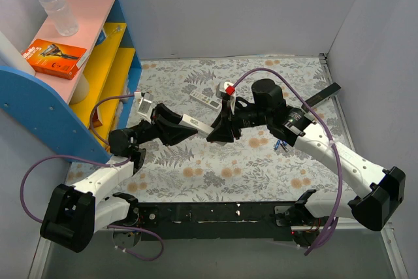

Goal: Load the batteries into the remote control
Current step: Remove the battery cover from the remote control.

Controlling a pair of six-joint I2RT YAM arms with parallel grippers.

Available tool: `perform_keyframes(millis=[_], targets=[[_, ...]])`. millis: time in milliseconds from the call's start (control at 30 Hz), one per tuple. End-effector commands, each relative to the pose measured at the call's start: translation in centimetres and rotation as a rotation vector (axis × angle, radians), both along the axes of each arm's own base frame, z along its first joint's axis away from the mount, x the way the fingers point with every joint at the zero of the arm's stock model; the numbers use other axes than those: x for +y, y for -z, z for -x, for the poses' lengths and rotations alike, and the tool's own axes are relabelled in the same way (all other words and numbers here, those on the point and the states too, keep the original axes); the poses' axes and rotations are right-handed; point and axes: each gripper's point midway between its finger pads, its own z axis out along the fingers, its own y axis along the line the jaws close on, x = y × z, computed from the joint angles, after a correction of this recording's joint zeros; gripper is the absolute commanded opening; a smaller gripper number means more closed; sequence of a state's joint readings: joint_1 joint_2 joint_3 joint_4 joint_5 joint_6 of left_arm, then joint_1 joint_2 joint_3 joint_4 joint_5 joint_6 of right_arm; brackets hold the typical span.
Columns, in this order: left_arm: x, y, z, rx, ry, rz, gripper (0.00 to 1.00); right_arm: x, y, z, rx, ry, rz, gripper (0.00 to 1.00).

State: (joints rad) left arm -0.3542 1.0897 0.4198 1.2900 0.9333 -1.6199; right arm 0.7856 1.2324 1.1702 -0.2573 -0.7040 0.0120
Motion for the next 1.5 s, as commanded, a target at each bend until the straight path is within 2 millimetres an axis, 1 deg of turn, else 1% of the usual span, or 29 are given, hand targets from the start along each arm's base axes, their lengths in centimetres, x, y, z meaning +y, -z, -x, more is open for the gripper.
perform_keyframes(millis=[0, 67, 100, 133, 200, 300, 400, 433, 500, 533, 567, 600, 667, 833, 1000, 1067, 1100, 1300, 1400, 1467], targets=[[0.1, -1.9, 0.5, -0.082, 0.004, 0.026, 0.13, 0.5, -0.8, -0.1, -0.026, -0.026, -0.031, 0.01], [0.1, -1.8, 0.4, -0.077, 0.002, 0.024, 0.00, 0.5, -0.9, -0.2, -0.024, -0.021, -0.026, 0.13], [0.2, -1.8, 0.3, -0.074, -0.004, 0.025, 0.00, 0.5, -1.0, -0.2, -0.026, -0.021, -0.027, 0.19], [0.1, -1.5, 0.3, -0.064, -0.004, 0.022, 0.00, 0.5, -1.1, -0.2, -0.026, -0.018, -0.027, 0.31], [0.2, -1.5, 0.3, -0.058, -0.007, 0.026, 0.00, 0.5, -1.7, -0.6, -0.059, -0.014, -0.032, 0.42], [0.3, -1.4, 0.5, -0.060, -0.004, 0.031, 0.00, 0.5, -2.3, -1.0, -0.087, -0.001, -0.032, 0.44], [0.3, -1.4, 0.8, -0.062, 0.005, 0.025, 0.00, 0.7, -2.4, -0.9, -0.082, -0.020, -0.027, 0.44], [0.2, -1.3, 0.9, -0.062, 0.008, 0.022, 0.00, 0.8, -2.8, -0.9, -0.084, -0.027, -0.033, 0.44], [0.2, -1.2, 0.9, -0.062, 0.015, 0.017, 0.00, 0.9, -2.9, -0.8, -0.081, -0.038, -0.036, 0.45], [0.2, -1.2, 1.0, -0.064, 0.015, 0.016, 0.00, 1.0, -3.2, -0.7, -0.085, -0.042, -0.042, 0.49], [0.2, -1.2, 1.1, -0.067, 0.021, 0.014, 0.00, 0.9, -3.4, -0.7, -0.085, -0.043, -0.045, 0.51], [0.2, -1.1, 1.1, -0.068, 0.024, 0.010, 0.00, 1.0, -3.4, -0.6, -0.084, -0.048, -0.046, 0.56], [0.1, -1.1, 1.1, -0.069, 0.026, 0.006, 0.00, 1.0, -3.8, -0.7, -0.092, -0.047, -0.050, 0.59], [0.1, -1.0, 1.1, -0.072, 0.035, -0.003, 0.00, 1.2, -4.1, -0.7, -0.089, -0.059, -0.055, 0.59], [0.1, -1.0, 1.1, -0.069, 0.033, -0.003, 0.00, 1.4, -4.3, -0.7, -0.078, -0.074, -0.054, 0.54], [0.1, -1.1, 1.1, -0.072, 0.034, -0.001, 0.00, 1.4, -4.1, -0.5, -0.069, -0.079, -0.048, 0.49], [0.1, -1.2, 1.1, -0.074, 0.034, 0.000, 0.00, 1.4, -4.0, -0.5, -0.065, -0.083, -0.043, 0.43], [0.1, -1.3, 0.5, -0.068, 0.004, 0.016, 0.00, 1.0, -2.9, -0.1, -0.044, -0.088, -0.013, 0.19], [0.3, -1.5, 0.0, -0.066, -0.029, 0.041, 0.00, 0.5, -1.9, 0.3, -0.026, -0.088, 0.015, 0.17], [0.5, -2.1, -0.3, -0.076, -0.051, 0.068, 0.00, 0.1, -1.0, 0.5, -0.015, -0.090, 0.035, 0.17]])
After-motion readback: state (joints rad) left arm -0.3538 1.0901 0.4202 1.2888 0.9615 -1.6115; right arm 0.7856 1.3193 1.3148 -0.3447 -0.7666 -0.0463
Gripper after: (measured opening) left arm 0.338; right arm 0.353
